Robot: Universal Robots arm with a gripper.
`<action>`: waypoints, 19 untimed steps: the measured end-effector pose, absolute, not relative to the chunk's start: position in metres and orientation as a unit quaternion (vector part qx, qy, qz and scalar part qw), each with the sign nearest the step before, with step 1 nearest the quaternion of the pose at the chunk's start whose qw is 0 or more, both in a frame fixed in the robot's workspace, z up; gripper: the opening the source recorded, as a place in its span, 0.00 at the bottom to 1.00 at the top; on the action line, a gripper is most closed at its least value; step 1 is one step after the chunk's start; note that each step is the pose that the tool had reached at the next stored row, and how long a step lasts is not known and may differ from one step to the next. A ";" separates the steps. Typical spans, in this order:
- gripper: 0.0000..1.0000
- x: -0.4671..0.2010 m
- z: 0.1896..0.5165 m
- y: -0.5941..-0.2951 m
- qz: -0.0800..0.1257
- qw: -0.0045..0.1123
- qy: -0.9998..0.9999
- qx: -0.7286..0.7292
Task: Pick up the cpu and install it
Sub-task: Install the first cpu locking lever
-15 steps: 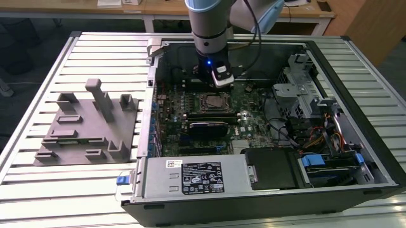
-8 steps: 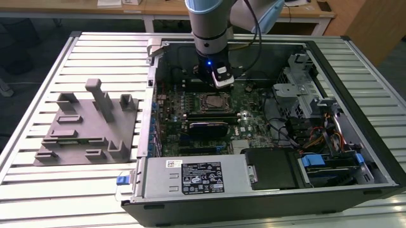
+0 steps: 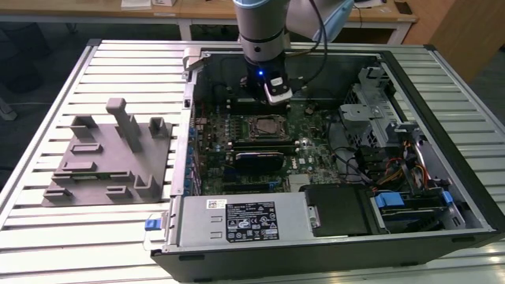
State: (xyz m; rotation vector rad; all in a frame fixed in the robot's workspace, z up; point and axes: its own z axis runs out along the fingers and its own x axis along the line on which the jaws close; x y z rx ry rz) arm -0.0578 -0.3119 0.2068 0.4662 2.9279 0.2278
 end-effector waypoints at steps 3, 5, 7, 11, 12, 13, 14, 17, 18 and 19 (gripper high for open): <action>0.11 -0.058 0.214 -0.312 0.076 0.084 0.981 0.156; 0.11 -0.058 0.219 -0.312 0.076 0.084 0.981 0.156; 0.11 -0.058 0.223 -0.312 0.076 0.084 0.981 0.156; 0.11 -0.058 0.225 -0.312 0.076 0.084 0.981 0.156; 0.11 -0.058 0.225 -0.312 0.076 0.084 0.981 0.156; 0.11 -0.058 0.225 -0.312 0.076 0.084 0.981 0.156; 0.11 -0.058 0.225 -0.312 0.076 0.084 0.981 0.156; 0.11 -0.058 0.225 -0.312 0.070 0.084 0.982 0.156; 0.11 -0.058 0.225 -0.312 0.067 0.084 0.982 0.156; 0.11 -0.057 0.225 -0.312 0.063 0.083 0.982 0.155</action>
